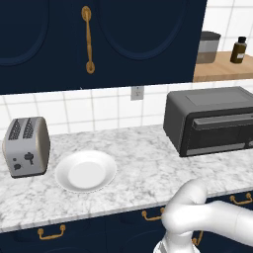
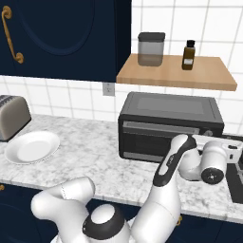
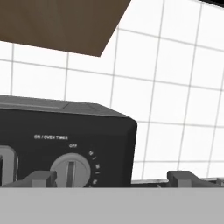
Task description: Pick up the kebab skewer and baguette bread, and place them inside the toaster oven. Close the toaster oven door and start by setting the timer.
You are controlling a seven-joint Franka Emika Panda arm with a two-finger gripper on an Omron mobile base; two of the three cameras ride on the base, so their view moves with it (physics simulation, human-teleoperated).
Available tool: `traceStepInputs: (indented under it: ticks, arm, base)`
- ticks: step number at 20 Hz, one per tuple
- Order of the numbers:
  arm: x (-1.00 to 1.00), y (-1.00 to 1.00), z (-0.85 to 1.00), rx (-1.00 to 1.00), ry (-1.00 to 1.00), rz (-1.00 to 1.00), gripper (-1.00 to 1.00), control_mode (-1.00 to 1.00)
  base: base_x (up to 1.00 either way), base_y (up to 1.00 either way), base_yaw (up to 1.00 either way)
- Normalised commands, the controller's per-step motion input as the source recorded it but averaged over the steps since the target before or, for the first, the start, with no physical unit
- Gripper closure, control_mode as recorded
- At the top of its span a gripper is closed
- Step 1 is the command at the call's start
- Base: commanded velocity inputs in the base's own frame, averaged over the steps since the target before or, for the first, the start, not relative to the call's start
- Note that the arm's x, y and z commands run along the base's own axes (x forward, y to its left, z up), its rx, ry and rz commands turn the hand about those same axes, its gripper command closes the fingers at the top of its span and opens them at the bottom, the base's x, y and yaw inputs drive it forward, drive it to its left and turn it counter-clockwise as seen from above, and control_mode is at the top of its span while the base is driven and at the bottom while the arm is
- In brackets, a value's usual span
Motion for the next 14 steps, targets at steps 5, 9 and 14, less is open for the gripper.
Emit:
traceStepInputs:
  ticks: [5,9,14]
  arm:
    - [0.06,0.00,-0.01,0.00,0.00,0.00,-1.00,-1.00]
    - [0.09,0.00,-0.01,0.00,0.00,-0.01,-1.00,-1.00]
    - [0.06,0.00,0.00,0.00,-0.02,-0.02,-1.00,-1.00]
  base:
    - [0.00,0.00,0.00]
    - [0.00,0.00,0.00]
    - [0.00,0.00,0.00]
